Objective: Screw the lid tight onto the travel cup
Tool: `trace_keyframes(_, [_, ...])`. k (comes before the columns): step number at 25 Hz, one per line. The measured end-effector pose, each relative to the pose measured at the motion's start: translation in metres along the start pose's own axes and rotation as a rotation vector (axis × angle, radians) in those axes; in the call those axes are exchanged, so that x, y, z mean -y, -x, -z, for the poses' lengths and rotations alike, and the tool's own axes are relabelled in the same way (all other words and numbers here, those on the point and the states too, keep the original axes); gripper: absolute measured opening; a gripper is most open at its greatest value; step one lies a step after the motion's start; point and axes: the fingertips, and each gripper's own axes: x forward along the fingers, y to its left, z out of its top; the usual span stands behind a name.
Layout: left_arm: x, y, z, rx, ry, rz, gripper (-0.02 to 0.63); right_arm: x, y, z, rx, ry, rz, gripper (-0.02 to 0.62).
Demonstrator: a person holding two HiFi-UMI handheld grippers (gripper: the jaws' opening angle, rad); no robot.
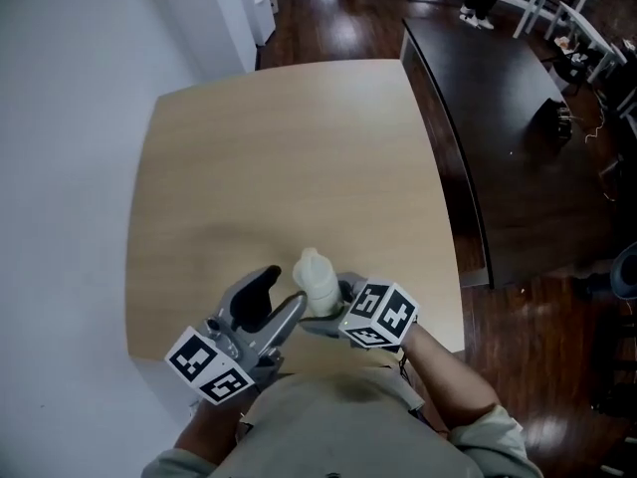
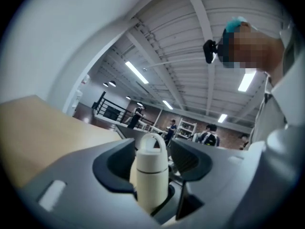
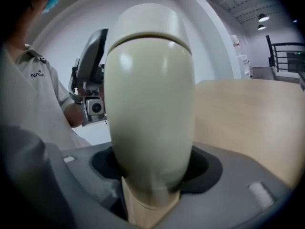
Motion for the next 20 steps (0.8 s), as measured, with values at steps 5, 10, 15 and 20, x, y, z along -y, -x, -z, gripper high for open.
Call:
trace_keyframes(5, [0.026,0.002,-0.006,-0.011,0.031,0.096,0.325,-0.015,0.010,-0.006,-0.058,0.058,0.100,0.304])
trace_keyframes(10, [0.029,0.003,-0.002,-0.008,0.059,0.097,0.320,-0.022,0.020,-0.017,-0.155,0.188,0.254,0.304])
trace_keyframes(15, [0.031,0.012,-0.009,-0.001,0.092,0.199,0.287,-0.044,0.025,-0.020,-0.134,0.177,0.156,0.304])
trace_keyframes(20, [0.059,0.018,-0.028,-0.027,0.137,0.587,0.285,-0.101,0.040,-0.032,-0.056,0.116,-0.260,0.302])
